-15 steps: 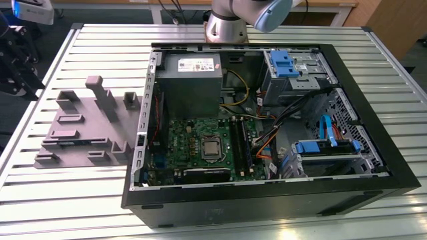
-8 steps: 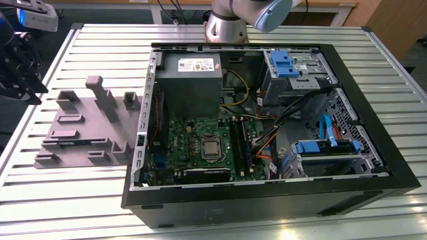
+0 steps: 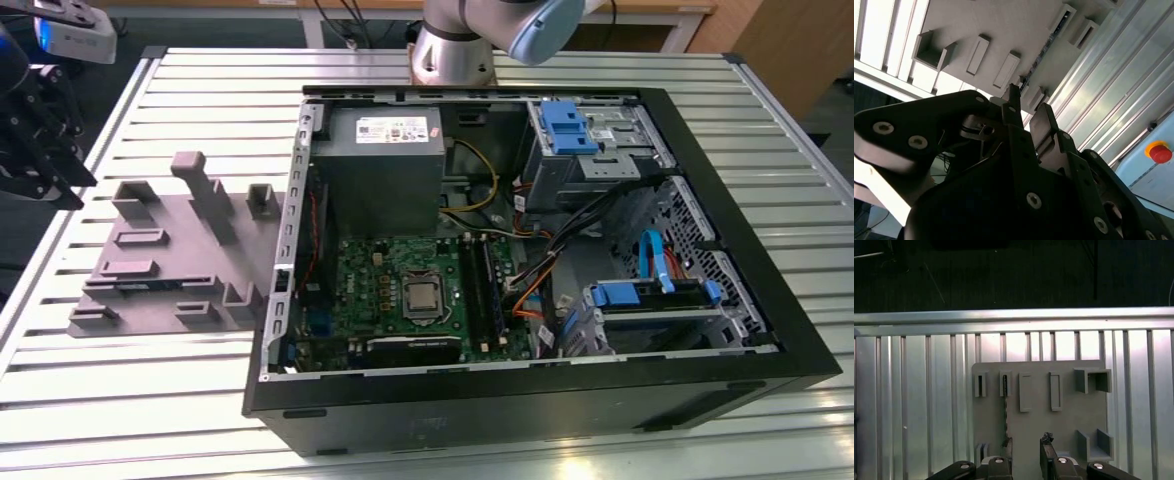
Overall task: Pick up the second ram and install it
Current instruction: 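Pick up the second ram and move it above second insertion slot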
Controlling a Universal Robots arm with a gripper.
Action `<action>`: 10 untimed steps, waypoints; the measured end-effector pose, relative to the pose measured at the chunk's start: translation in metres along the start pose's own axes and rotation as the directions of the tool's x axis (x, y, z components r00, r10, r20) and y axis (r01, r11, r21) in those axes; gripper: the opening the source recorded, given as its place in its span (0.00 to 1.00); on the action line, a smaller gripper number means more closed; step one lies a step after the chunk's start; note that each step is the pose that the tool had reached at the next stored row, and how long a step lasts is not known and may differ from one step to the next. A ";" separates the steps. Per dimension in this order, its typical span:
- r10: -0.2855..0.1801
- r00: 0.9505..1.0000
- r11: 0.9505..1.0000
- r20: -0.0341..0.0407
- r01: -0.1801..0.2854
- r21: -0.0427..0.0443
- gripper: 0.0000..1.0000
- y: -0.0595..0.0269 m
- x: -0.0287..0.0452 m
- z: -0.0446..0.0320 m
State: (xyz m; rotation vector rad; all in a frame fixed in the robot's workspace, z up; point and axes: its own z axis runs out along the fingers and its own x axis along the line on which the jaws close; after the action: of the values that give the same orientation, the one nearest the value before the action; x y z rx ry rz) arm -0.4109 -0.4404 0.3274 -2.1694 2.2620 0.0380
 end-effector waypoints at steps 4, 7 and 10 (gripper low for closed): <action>0.000 1.000 1.000 0.000 0.000 0.000 0.36 0.0000 0.0004 0.0032; 0.000 1.000 1.000 0.000 0.000 0.000 0.36 -0.0001 0.0008 0.0067; 0.000 1.000 1.000 0.000 0.000 0.000 0.36 -0.0001 0.0009 0.0102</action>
State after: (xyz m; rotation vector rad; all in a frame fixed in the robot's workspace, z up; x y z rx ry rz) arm -0.4109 -0.4410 0.3172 -2.1695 2.2622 0.0381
